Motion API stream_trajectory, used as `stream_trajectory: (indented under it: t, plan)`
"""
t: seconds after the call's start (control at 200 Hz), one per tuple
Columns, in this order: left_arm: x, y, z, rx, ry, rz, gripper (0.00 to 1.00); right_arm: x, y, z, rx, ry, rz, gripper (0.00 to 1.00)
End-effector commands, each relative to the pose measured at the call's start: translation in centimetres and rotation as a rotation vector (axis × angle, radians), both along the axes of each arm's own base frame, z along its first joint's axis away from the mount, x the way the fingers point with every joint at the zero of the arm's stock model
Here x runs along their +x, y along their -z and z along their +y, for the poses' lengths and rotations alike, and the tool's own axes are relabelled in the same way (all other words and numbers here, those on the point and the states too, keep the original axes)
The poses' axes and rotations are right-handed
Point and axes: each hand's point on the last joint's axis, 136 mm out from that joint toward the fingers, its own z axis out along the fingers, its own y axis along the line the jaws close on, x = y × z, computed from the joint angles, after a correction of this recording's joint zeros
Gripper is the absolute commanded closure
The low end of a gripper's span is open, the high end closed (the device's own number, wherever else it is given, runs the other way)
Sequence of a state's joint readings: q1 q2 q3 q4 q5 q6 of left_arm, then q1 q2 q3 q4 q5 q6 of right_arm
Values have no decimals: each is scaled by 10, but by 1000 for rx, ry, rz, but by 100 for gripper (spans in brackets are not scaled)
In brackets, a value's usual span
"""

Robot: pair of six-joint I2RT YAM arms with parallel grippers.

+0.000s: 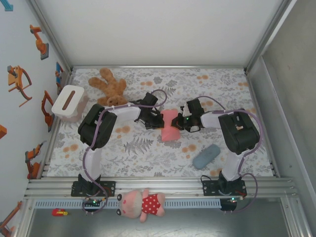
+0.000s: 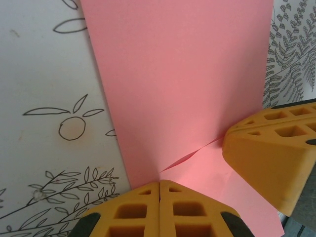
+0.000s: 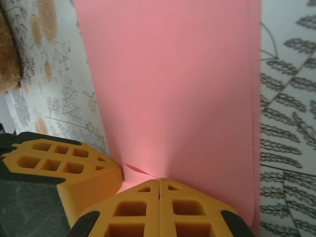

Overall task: Fold a paper plane with a square sheet of paper (pick it up from the middle)
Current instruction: Fold the triangle a second time at the center of the table.

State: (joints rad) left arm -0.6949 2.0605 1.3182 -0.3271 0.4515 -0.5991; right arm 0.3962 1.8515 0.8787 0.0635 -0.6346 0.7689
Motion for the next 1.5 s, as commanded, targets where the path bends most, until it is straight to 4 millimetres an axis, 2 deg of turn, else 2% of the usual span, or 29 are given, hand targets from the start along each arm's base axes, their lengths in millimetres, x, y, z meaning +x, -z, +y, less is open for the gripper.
stream_trajectory:
  t: [0.0, 0.145, 0.27, 0.381, 0.556, 0.811, 0.946, 1.207, 1.497]
  plan:
    - [-6, 8, 9, 49, -1, 28, 100, -14, 24, -9, -63, 1, 52, 100]
    - [-4, -6, 3, -17, -28, 3, 100, -25, 45, -19, -110, 21, 94, 100]
    - [-1, -37, -2, -82, -44, -70, 94, -32, 58, -28, -155, 42, 120, 100]
    - [-9, -49, -9, -110, -54, -106, 87, -35, 64, -32, -178, 53, 135, 100]
    - [-26, -40, -23, -103, -46, -85, 87, -37, 67, -33, -184, 62, 148, 100]
    - [-38, -25, -44, -118, -15, -7, 92, -38, 70, -35, -190, 65, 158, 100]
    - [-38, -15, -45, -93, -12, 19, 93, -39, 71, -35, -190, 70, 162, 100]
    - [-36, -11, -46, -67, -4, 23, 94, -39, 70, -35, -189, 70, 162, 100]
    - [-43, 2, -39, -16, 17, 39, 97, -40, 73, -36, -198, 72, 173, 100]
